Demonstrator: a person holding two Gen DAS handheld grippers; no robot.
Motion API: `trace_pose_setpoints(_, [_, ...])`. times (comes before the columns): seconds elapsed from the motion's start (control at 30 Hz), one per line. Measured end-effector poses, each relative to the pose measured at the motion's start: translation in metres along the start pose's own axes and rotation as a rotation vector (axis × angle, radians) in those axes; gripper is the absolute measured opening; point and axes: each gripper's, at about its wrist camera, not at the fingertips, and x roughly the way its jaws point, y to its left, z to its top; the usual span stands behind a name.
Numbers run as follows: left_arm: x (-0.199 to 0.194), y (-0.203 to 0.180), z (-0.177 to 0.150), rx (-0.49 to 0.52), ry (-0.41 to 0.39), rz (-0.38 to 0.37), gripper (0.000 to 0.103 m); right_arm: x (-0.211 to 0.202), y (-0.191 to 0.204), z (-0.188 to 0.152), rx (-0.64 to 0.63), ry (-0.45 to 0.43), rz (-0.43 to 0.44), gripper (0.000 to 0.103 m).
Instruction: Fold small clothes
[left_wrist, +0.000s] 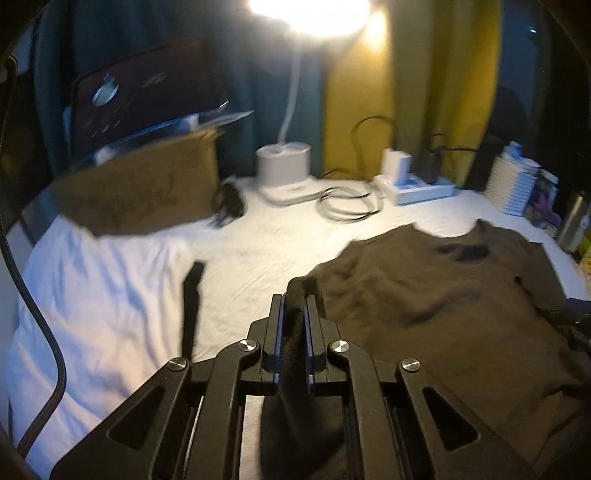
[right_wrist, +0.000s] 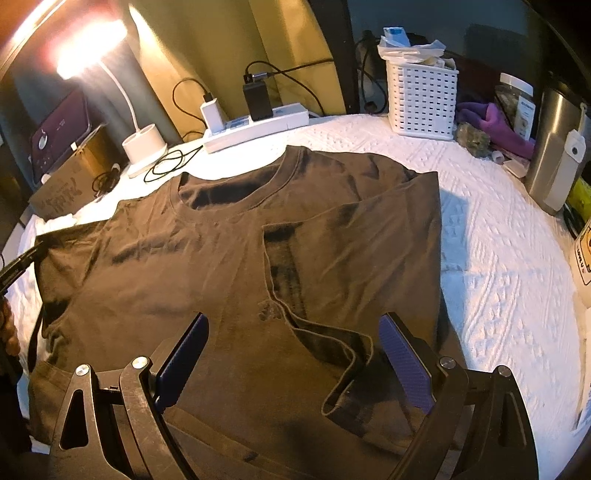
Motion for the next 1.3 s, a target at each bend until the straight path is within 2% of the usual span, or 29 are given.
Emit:
trace_pose_setpoints(0.2, [0.000, -0.046, 0.015, 0.075, 0.004, -0.047, 0.008, -0.008, -0.012, -0.006, 0.018, -0.022, 0.023, 0.094])
trace_pose_setpoints(0.4, [0.016, -0.088, 0.017, 0.130, 0.063, -0.088, 0.008, -0.018, -0.028, -0.010, 0.046, -0.050, 0.037, 0.094])
trace_pose_setpoints(0.67, [0.061, -0.133, 0.004, 0.113, 0.232, -0.196, 0.009, -0.024, -0.046, -0.017, 0.085, -0.064, 0.039, 0.094])
trace_pose_setpoints(0.73, [0.066, -0.141, -0.001, 0.123, 0.266, -0.207, 0.012, -0.025, -0.050, -0.019, 0.091, -0.066, 0.038, 0.094])
trace_pose_setpoints(0.77, [0.067, -0.144, -0.003, 0.118, 0.285, -0.224, 0.016, -0.026, -0.051, -0.020, 0.093, -0.066, 0.035, 0.094])
trace_pose_setpoints(0.83, [0.063, -0.145, -0.005, 0.102, 0.299, -0.275, 0.030, -0.027, -0.054, -0.021, 0.101, -0.067, 0.031, 0.094])
trace_pose_setpoints(0.9, [0.053, -0.144, -0.006, 0.095, 0.292, -0.309, 0.051, -0.027, -0.054, -0.023, 0.103, -0.067, 0.027, 0.094])
trace_pose_setpoints(1.03, [0.023, -0.126, -0.008, 0.088, 0.257, -0.341, 0.054, -0.028, -0.050, -0.023, 0.097, -0.068, 0.022, 0.094])
trace_pose_setpoints(1.17, [0.005, -0.091, -0.012, 0.059, 0.230, -0.295, 0.054, -0.028, -0.040, -0.024, 0.078, -0.065, 0.020, 0.094])
trace_pose_setpoints(1.3, [0.005, -0.054, -0.017, 0.017, 0.214, -0.240, 0.054, -0.025, -0.029, -0.024, 0.058, -0.049, 0.015, 0.094])
